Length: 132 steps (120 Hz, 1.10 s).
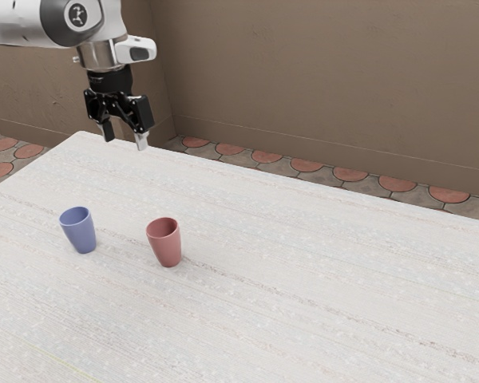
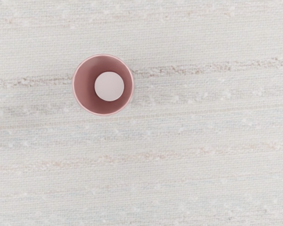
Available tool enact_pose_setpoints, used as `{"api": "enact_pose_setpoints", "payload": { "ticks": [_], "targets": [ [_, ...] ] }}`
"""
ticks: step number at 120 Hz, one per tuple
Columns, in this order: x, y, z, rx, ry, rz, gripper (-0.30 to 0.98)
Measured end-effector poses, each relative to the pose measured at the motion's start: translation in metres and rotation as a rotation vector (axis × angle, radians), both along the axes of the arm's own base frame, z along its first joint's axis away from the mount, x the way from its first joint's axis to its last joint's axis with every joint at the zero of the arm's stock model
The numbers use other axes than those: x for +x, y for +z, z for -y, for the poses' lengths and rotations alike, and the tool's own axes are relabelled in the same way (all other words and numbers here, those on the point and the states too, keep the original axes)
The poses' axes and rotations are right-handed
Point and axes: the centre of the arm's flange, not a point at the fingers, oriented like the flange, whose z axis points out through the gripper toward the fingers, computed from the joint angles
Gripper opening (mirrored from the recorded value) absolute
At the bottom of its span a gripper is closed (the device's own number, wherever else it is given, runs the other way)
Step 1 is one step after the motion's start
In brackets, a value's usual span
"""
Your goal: Place the right cup onto the left cup
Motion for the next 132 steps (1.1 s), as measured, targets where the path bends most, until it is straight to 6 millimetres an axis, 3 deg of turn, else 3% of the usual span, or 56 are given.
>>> {"api": "enact_pose_setpoints", "payload": {
  "ticks": [36,48,72,107,132],
  "targets": [
    [0.007,-0.016,0.0,-0.005,-0.001,-0.001,0.69],
    [0.011,-0.029,0.005,-0.02,-0.004,-0.013,0.69],
    [0.014,-0.078,0.012,-0.045,0.0,-0.043,0.67],
    [0.036,-0.152,0.017,-0.07,0.016,-0.039,0.62],
    [0.035,-0.205,0.014,-0.11,0.057,-0.066,0.61]
  ]
}}
